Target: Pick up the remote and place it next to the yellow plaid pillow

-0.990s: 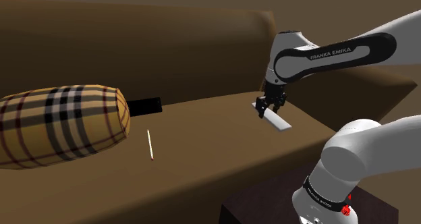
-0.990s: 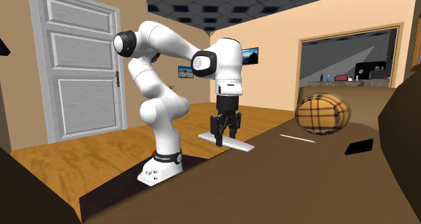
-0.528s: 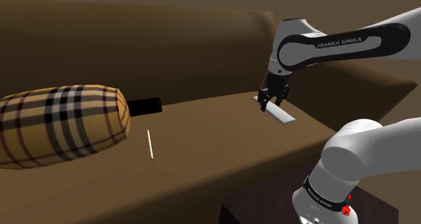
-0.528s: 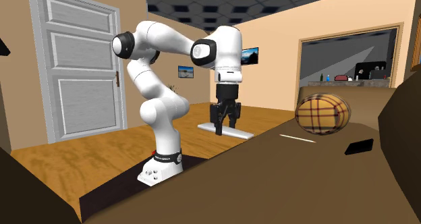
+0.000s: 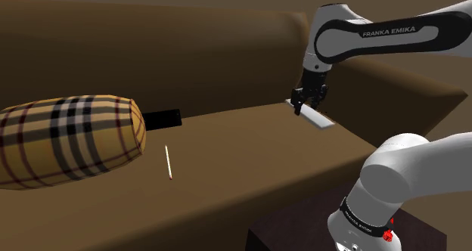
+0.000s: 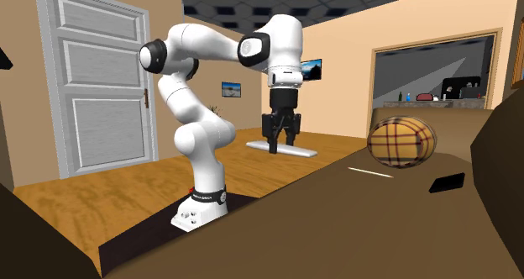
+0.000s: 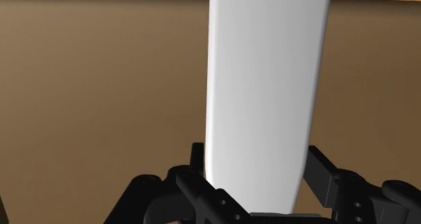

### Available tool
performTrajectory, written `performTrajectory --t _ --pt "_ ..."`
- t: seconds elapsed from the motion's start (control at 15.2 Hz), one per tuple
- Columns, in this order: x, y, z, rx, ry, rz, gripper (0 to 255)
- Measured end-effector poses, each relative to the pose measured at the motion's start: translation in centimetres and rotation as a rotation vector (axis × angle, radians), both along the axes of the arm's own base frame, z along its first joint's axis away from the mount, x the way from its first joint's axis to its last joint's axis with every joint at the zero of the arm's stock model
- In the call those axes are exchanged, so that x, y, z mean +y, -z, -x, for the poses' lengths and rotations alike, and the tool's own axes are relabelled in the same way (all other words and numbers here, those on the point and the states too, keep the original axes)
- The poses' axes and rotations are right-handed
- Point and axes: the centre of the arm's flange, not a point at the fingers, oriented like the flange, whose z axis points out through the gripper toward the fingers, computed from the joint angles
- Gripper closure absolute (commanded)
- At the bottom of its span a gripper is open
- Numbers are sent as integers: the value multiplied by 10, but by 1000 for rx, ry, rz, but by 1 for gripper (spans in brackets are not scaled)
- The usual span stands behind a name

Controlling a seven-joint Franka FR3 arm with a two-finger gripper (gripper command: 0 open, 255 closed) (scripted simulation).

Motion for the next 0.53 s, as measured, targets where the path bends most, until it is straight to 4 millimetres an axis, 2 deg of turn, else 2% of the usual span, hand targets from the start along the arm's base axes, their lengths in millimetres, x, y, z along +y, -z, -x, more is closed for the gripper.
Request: performTrajectory --t 0.53 --pt "0 -43 2 0 0 0 255"
